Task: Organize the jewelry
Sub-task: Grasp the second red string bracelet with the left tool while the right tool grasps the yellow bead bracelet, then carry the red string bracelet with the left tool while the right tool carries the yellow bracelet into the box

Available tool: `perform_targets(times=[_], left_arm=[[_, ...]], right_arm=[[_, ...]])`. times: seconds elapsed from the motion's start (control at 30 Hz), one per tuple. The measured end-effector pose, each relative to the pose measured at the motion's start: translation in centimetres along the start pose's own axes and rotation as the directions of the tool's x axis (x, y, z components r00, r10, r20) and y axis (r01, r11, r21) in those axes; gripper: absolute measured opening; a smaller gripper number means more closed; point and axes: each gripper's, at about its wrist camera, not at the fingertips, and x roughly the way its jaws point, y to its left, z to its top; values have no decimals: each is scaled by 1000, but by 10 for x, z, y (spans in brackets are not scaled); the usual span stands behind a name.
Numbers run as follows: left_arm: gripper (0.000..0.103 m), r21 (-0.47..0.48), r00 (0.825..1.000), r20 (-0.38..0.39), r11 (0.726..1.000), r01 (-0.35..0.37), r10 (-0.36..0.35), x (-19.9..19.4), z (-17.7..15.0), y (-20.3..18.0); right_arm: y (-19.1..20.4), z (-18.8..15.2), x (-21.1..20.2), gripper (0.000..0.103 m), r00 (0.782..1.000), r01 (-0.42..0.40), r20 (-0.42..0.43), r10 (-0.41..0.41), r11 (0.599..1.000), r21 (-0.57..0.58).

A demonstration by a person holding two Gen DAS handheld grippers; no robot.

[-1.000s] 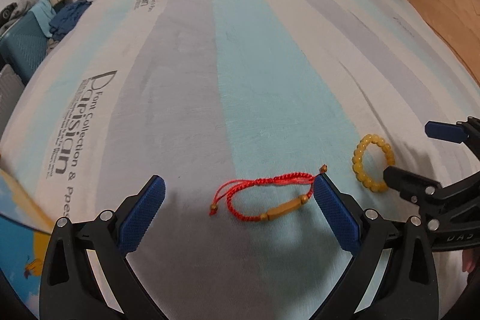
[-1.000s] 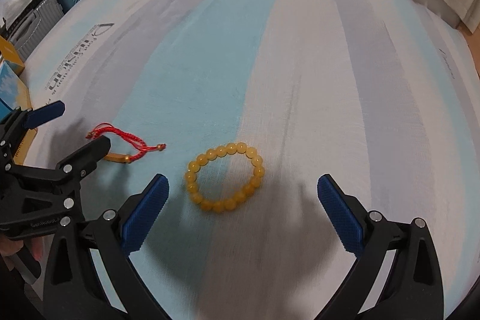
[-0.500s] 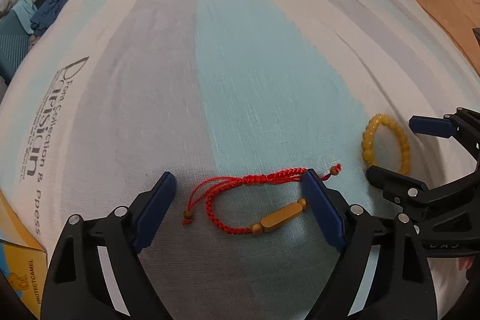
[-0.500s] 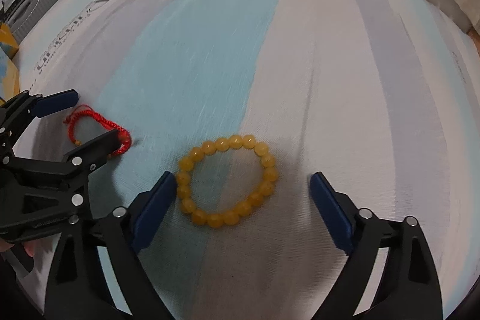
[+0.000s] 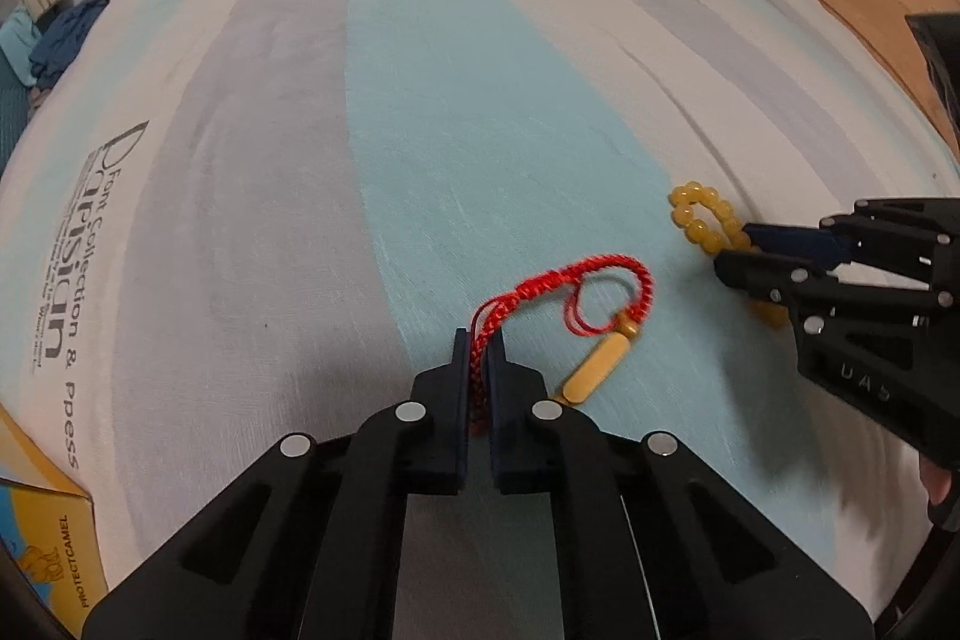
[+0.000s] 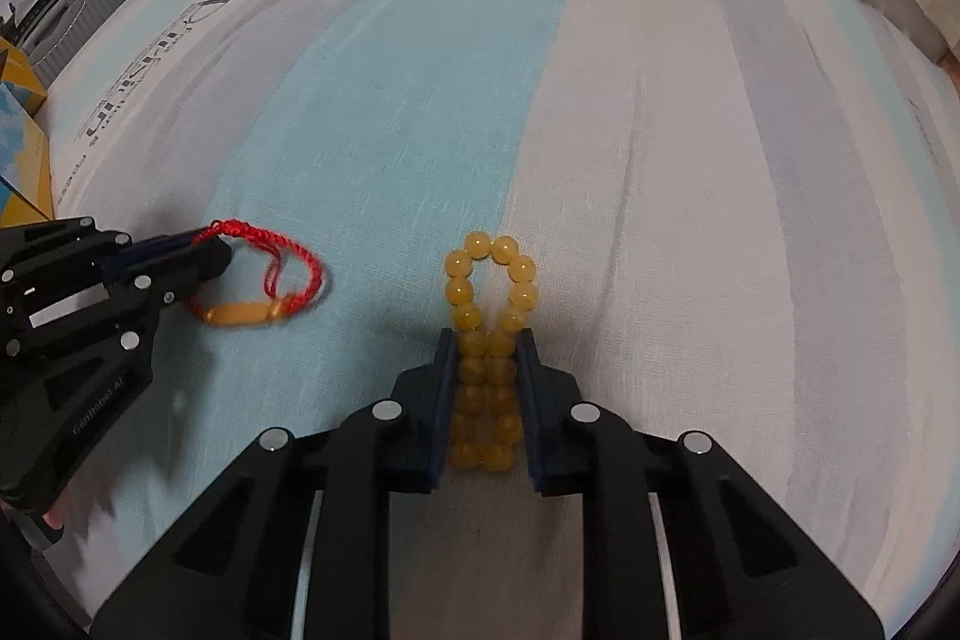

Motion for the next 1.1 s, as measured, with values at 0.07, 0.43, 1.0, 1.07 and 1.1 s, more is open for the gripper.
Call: perform_targets(times=[0.07, 0.43, 1.0, 1.07, 1.1], left_arm=[[3, 1, 1000, 1, 1000, 2, -2, -4, 1, 0], [3, 12, 1000, 22, 1000, -11, 11, -34, -2, -10], [3, 18, 996, 71, 999, -48, 47, -94, -17, -13], [3, 19, 996, 75, 999, -51, 50, -100, -18, -14], [3, 16, 996, 76, 998, -53, 51, -104, -18, -13]], right_arm=[[0, -2, -5, 16, 1000, 1, 4, -1, 1000, 1], [-4, -11, -37, 9, 999, -10, 40, 9, 1000, 29], [3, -21, -86, 9, 993, -32, 113, 24, 997, 68], [7, -23, -93, 9, 992, -29, 124, 20, 997, 69], [9, -22, -95, 9, 992, -30, 126, 21, 997, 71]])
